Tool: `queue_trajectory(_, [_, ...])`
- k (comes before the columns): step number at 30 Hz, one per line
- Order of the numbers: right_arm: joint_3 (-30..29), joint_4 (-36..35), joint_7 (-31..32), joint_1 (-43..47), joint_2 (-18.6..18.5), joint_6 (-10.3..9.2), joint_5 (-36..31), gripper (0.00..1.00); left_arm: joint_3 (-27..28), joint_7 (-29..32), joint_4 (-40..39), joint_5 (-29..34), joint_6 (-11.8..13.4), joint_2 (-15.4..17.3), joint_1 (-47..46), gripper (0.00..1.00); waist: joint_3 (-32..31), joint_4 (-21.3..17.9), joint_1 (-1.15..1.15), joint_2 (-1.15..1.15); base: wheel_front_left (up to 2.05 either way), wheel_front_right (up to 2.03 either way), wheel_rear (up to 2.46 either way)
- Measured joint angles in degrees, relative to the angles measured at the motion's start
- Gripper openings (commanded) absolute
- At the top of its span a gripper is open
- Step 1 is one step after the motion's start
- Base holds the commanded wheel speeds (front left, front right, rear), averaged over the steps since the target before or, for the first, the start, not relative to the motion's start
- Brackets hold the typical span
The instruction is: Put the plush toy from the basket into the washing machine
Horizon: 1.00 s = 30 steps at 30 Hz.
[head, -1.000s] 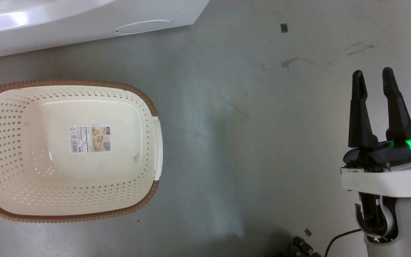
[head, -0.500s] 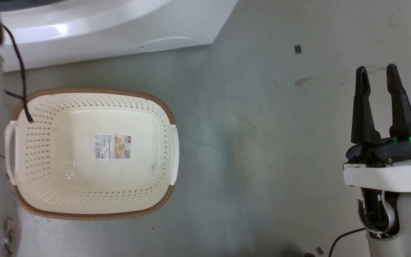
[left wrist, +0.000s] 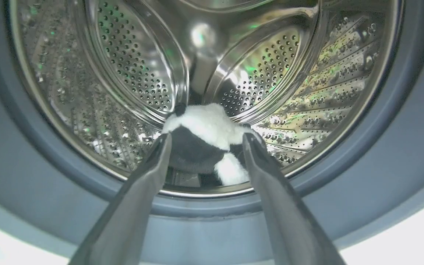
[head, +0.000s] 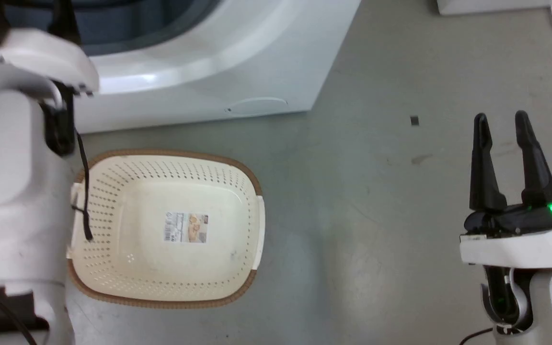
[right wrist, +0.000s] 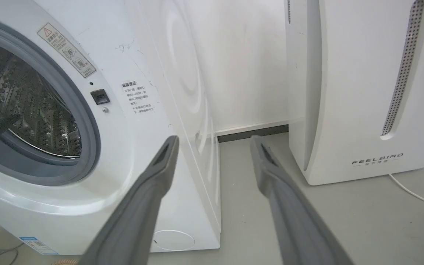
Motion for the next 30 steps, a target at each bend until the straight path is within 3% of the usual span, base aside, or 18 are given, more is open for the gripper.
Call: queue_trajectory(30, [-1.93, 3.04, 0.0, 11.77, -0.01, 0.0, -5.14, 1.0, 4.03, 0.0, -30.12, 5.27, 1.59, -10.17, 41.84, 1.0, -19.64, 8.94, 0.0, 0.0, 0.0, 0.0, 0.0])
